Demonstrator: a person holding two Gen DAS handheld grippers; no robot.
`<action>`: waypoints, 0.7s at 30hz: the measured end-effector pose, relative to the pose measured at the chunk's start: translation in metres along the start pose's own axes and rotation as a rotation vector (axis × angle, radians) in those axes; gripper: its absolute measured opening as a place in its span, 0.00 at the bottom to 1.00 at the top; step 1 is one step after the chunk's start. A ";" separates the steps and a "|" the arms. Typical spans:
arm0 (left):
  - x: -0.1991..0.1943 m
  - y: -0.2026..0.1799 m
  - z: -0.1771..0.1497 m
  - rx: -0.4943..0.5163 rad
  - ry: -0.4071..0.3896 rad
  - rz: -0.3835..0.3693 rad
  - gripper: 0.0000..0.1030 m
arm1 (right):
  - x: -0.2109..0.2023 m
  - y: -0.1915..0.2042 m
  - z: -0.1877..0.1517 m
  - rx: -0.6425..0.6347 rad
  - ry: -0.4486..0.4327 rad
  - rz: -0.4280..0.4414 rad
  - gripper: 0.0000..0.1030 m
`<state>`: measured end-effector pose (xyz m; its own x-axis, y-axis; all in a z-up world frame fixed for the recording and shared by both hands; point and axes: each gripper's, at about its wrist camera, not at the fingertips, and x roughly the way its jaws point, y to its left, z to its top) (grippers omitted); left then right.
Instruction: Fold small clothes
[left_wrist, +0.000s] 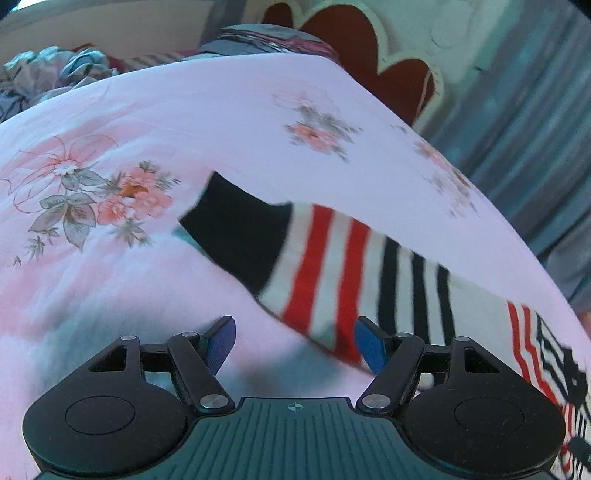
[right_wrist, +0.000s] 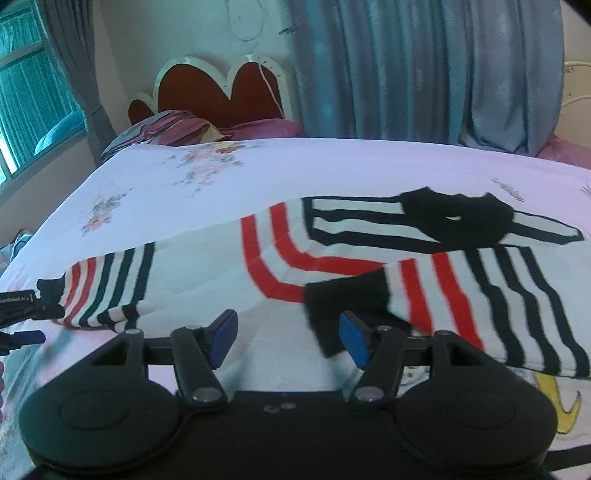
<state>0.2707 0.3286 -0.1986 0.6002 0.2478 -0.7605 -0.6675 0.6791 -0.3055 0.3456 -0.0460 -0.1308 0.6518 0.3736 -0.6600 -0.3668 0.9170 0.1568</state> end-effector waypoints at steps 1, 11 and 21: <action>0.004 0.002 0.002 -0.006 -0.004 0.000 0.68 | 0.003 0.004 0.001 -0.004 0.002 0.000 0.58; 0.028 0.016 0.014 -0.047 -0.085 -0.022 0.15 | 0.032 0.025 0.003 -0.020 0.039 -0.007 0.58; 0.006 -0.008 0.028 0.009 -0.163 -0.122 0.04 | 0.072 0.034 -0.009 -0.050 0.156 -0.033 0.56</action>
<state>0.2919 0.3444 -0.1851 0.7406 0.2713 -0.6147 -0.5816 0.7169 -0.3844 0.3742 0.0107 -0.1801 0.5547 0.3135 -0.7707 -0.3820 0.9189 0.0988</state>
